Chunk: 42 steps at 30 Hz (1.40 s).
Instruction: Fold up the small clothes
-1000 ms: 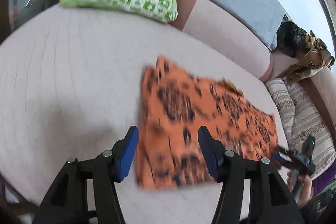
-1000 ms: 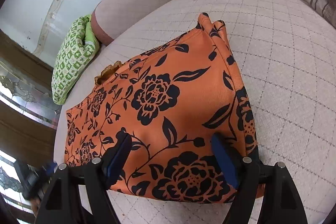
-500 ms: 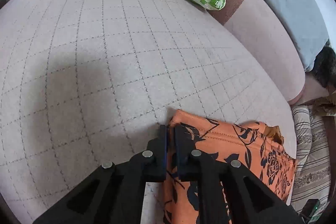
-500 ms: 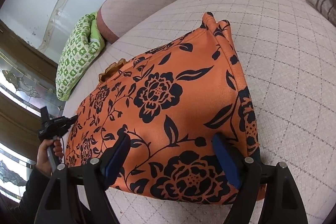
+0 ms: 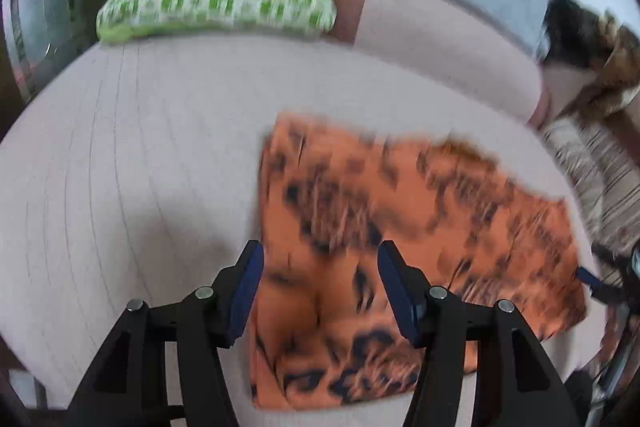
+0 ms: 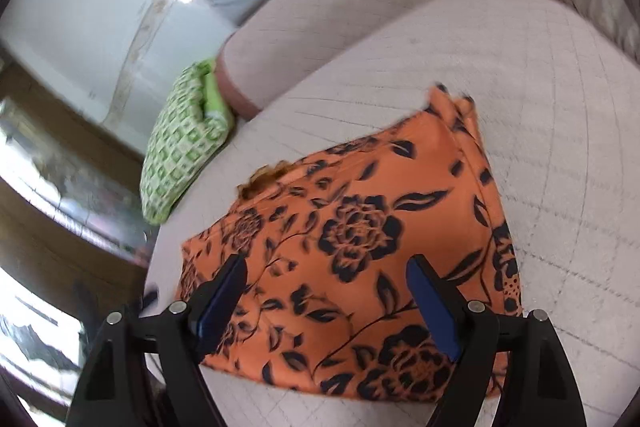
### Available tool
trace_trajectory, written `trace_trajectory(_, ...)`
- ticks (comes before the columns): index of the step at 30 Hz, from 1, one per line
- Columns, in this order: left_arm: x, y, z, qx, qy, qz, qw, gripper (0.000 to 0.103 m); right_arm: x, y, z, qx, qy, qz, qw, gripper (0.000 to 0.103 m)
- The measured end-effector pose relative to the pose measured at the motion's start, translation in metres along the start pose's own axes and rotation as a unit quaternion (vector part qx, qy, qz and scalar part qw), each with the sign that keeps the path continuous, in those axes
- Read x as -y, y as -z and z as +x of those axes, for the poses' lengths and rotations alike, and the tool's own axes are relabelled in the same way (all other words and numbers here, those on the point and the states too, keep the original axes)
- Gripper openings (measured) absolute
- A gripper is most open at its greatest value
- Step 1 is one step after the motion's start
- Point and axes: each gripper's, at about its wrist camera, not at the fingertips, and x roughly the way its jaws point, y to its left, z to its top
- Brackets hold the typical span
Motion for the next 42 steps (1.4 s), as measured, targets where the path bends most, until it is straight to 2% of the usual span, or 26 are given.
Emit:
trace_trajectory(1, -0.001, 0.007, 0.015, -0.028, -0.019, 0.004, 0.9994, 0.06, 0.016, 0.0, 0.01, -0.012, 0.009, 0.035, 0.999, 0.085)
trace_trajectory(2, -0.005, 0.015, 0.027, -0.046, -0.03, 0.001, 0.9985, 0.061, 0.026, -0.001, 0.01, -0.004, -0.012, 0.063, 0.998, 0.085)
trace_trajectory(3, -0.006, 0.019, 0.021, -0.021, -0.026, 0.001, 0.9995, 0.062, 0.025, -0.005, 0.005, -0.003, -0.017, 0.075, 0.997, 0.085)
trace_trajectory(4, -0.004, 0.019, 0.015, -0.016, -0.031, 0.005, 0.9994, 0.062, 0.018, -0.01, 0.0, -0.009, -0.021, 0.077, 0.997, 0.085)
trace_trajectory(6, -0.003, 0.017, 0.004, -0.008, -0.021, 0.001, 0.9998, 0.061, -0.006, -0.023, -0.012, 0.001, -0.038, 0.028, 0.999, 0.085)
trace_trajectory(7, -0.002, 0.017, -0.001, 0.001, -0.019, 0.004, 0.9998, 0.062, -0.018, -0.031, -0.015, 0.01, -0.031, -0.002, 0.999, 0.085)
trace_trajectory(9, 0.001, 0.016, -0.008, 0.017, -0.025, 0.014, 0.9994, 0.062, -0.027, -0.045, -0.014, 0.019, -0.028, -0.019, 0.999, 0.085)
trace_trajectory(13, 0.001, 0.02, 0.006, -0.009, -0.033, 0.019, 0.9992, 0.062, -0.005, -0.086, 0.02, 0.017, -0.057, 0.032, 0.998, 0.085)
trace_trajectory(14, 0.002, 0.02, 0.013, -0.016, -0.036, 0.014, 0.9991, 0.062, 0.007, -0.093, 0.033, 0.013, -0.05, 0.044, 0.998, 0.085)
trace_trajectory(15, -0.001, 0.019, 0.015, -0.018, -0.035, 0.007, 0.9992, 0.062, 0.029, -0.1, 0.051, -0.003, -0.019, 0.075, 0.997, 0.085)
trace_trajectory(16, -0.002, 0.02, 0.013, -0.017, -0.033, 0.005, 0.9993, 0.062, 0.049, -0.101, 0.064, -0.015, -0.013, 0.114, 0.993, 0.085)
trace_trajectory(17, -0.002, 0.019, 0.01, -0.018, -0.033, 0.006, 0.9993, 0.062, 0.062, -0.1, 0.062, 0.007, -0.043, 0.147, 0.988, 0.084)
trace_trajectory(19, -0.002, 0.018, 0.007, -0.018, -0.032, 0.008, 0.9993, 0.062, 0.053, -0.099, 0.045, 0.023, -0.052, 0.143, 0.988, 0.084)
trace_trajectory(21, -0.003, 0.016, 0.006, -0.016, -0.037, 0.012, 0.9991, 0.062, 0.029, -0.092, 0.027, 0.026, -0.042, 0.089, 0.995, 0.084)
trace_trajectory(24, 0.001, 0.014, 0.008, -0.013, -0.038, 0.009, 0.9992, 0.062, -0.006, -0.059, -0.004, 0.015, -0.062, 0.019, 0.998, 0.084)
trace_trajectory(27, 0.001, 0.018, -0.004, -0.01, -0.036, 0.011, 0.9992, 0.062, -0.019, -0.013, -0.023, -0.002, -0.079, -0.009, 0.997, 0.086)
trace_trajectory(28, 0.002, 0.02, -0.007, -0.009, -0.038, 0.014, 0.9991, 0.062, -0.018, 0.0, -0.024, -0.011, -0.075, -0.017, 0.997, 0.086)
trace_trajectory(29, 0.005, 0.021, -0.011, -0.009, -0.04, 0.017, 0.999, 0.062, -0.013, 0.01, -0.02, -0.022, -0.055, -0.024, 0.998, 0.087)
trace_trajectory(30, 0.009, 0.02, -0.01, -0.009, -0.039, 0.019, 0.999, 0.062, -0.003, 0.019, -0.013, -0.033, -0.008, -0.019, 0.999, 0.087)
trace_trajectory(31, 0.011, 0.02, -0.012, -0.009, -0.038, 0.019, 0.999, 0.063, 0.009, 0.022, -0.005, -0.043, 0.019, -0.002, 0.999, 0.087)
trace_trajectory(34, 0.016, 0.022, -0.026, 0.0, -0.035, 0.026, 0.999, 0.064, 0.013, 0.022, -0.018, -0.022, -0.002, 0.046, 0.999, 0.086)
trace_trajectory(36, 0.019, 0.023, -0.035, 0.015, -0.042, 0.03, 0.9985, 0.067, -0.005, 0.021, -0.035, -0.001, -0.028, 0.024, 0.999, 0.086)
trace_trajectory(38, 0.02, 0.024, -0.039, 0.017, -0.038, 0.028, 0.9987, 0.067, -0.015, 0.024, -0.043, 0.013, -0.029, -0.005, 0.999, 0.087)
trace_trajectory(40, 0.021, 0.025, -0.041, 0.015, -0.033, 0.026, 0.999, 0.067, -0.002, 0.028, -0.032, -0.002, -0.011, 0.003, 1.0, 0.089)
trace_trajectory(41, 0.023, 0.025, -0.041, 0.015, -0.033, 0.027, 0.999, 0.067, 0.011, 0.03, -0.019, -0.02, 0.012, 0.022, 0.999, 0.089)
trace_trajectory(42, 0.024, 0.026, -0.041, 0.013, -0.033, 0.028, 0.999, 0.067, 0.029, 0.033, -0.014, -0.028, 0.007, 0.051, 0.998, 0.087)
